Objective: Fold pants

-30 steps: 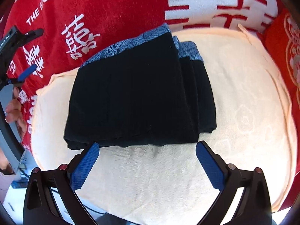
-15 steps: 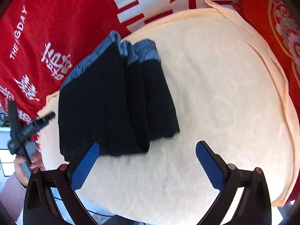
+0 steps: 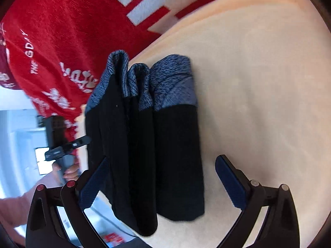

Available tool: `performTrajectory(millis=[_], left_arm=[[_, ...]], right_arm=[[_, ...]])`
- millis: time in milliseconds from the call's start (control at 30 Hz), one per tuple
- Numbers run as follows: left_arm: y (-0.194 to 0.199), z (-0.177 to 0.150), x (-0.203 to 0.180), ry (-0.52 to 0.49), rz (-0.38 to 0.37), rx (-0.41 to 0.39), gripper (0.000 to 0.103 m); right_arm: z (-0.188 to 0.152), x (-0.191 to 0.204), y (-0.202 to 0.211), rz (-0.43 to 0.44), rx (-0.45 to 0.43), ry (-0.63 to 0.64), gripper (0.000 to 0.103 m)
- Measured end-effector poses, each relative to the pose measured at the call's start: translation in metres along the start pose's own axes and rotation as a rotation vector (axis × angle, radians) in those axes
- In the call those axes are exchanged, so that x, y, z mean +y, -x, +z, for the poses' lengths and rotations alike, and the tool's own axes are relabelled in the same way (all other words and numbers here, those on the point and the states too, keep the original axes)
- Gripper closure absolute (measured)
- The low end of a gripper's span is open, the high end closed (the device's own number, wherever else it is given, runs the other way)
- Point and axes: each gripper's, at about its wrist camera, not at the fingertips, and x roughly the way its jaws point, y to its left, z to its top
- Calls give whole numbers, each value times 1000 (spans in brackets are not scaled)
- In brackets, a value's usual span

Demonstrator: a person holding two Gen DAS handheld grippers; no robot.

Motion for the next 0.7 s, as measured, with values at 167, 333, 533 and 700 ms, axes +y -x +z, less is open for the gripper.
performTrajectory(millis=[167,333,533,700], left_arm=[[-13,2,-9,1,-30,-22,0],[-6,-9,-24,25,-36,-68,22],[26,-21,-46,34,-21,-107,46],[58,-51,-60,61,-8,-113,46]], right_arm=[[15,2,-16,68,20,11,3],[19,11,-15,-18,37,-18,48],[10,31,2,61,11,-34,64],[-16,55,16,132,60,-42,64]])
